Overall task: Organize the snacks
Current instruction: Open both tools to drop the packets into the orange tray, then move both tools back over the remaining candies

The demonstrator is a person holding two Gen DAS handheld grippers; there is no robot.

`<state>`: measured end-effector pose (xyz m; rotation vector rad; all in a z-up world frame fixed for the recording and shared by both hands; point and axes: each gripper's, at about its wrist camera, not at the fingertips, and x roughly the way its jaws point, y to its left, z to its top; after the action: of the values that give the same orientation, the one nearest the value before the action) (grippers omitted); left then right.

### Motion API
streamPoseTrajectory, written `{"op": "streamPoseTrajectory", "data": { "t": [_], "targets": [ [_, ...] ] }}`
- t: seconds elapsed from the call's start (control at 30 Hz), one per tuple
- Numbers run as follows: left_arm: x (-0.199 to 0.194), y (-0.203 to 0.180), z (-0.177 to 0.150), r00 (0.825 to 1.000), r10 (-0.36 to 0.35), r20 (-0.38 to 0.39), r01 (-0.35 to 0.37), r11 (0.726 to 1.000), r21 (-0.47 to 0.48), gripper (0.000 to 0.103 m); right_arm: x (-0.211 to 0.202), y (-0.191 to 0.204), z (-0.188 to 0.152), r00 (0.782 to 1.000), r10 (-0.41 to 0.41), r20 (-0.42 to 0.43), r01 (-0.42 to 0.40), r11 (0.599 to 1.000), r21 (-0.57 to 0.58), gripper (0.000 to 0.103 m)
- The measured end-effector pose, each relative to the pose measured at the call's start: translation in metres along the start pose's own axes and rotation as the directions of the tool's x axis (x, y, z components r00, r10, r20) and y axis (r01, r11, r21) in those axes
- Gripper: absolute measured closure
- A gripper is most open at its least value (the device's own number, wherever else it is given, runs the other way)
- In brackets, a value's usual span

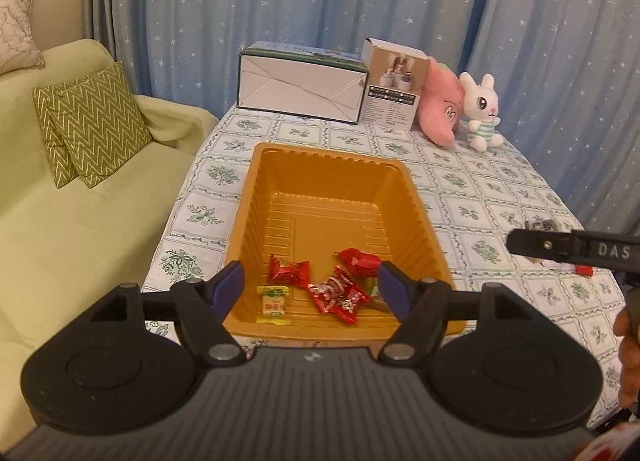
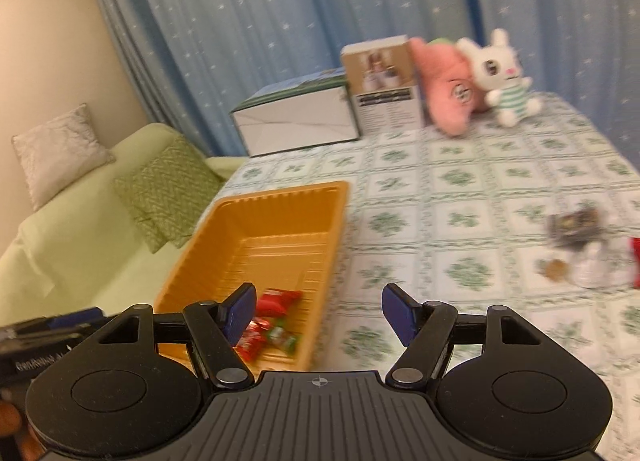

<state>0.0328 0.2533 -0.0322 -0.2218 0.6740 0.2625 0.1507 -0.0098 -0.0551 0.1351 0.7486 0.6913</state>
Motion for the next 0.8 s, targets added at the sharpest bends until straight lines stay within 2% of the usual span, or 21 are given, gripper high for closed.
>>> {"op": "streamPoseTrajectory", "data": {
  "t": [0.47, 0.8],
  "targets": [
    [-0.031, -0.054, 0.009, 0.998, -0.064, 0.026, 0.061, 0.995, 0.076, 0.024, -0.063, -0.039, -0.007, 0.993, -0.108, 0.052, 0.107, 0.994, 0.024, 0.033],
    [-0.036, -0.119, 0.014, 0.98, -0.196, 0.026, 0.19, 0.971, 0.146, 0.016, -0.103, -0.094, -0.026, 0.974, -0.214, 0.073, 0.206, 0.973, 0.099, 0.033]
  ]
}}
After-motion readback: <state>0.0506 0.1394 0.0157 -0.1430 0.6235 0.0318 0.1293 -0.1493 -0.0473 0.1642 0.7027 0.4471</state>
